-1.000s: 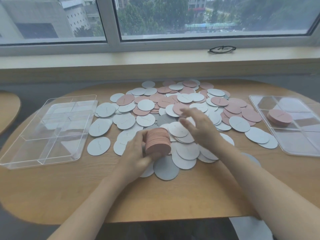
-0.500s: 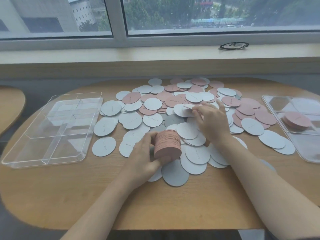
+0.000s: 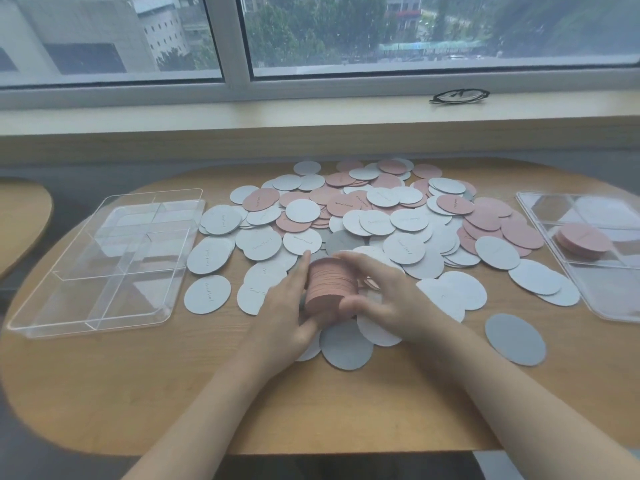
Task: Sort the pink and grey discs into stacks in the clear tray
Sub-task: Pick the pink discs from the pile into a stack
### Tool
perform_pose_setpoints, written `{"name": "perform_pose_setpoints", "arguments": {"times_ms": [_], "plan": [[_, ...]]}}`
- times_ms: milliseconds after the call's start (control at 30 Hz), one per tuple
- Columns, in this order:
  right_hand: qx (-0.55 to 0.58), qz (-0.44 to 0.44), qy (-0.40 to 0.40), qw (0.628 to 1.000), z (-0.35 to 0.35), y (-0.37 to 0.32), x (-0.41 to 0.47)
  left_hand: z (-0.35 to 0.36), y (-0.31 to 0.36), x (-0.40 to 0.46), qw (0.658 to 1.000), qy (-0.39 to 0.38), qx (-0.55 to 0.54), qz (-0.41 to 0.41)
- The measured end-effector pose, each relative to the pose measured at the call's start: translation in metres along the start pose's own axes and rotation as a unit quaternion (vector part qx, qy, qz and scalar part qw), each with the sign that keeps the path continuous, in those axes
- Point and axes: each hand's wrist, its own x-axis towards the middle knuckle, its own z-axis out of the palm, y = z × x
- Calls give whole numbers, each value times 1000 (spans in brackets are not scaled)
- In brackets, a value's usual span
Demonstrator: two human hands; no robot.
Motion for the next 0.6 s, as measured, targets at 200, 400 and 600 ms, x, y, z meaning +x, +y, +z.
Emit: {"name": "perform_pose_setpoints", "arguments": {"times_ms": [200, 400, 600], "plan": [[-24, -11, 17, 1000, 8, 8, 0, 2, -1, 4, 995, -14, 93, 21], [6, -13, 86, 996, -4, 12, 1, -26, 12, 6, 989, -36, -142, -15], [35, 12, 47, 998, -5, 15, 1, -55, 13, 41, 953, -9, -296, -68]]}}
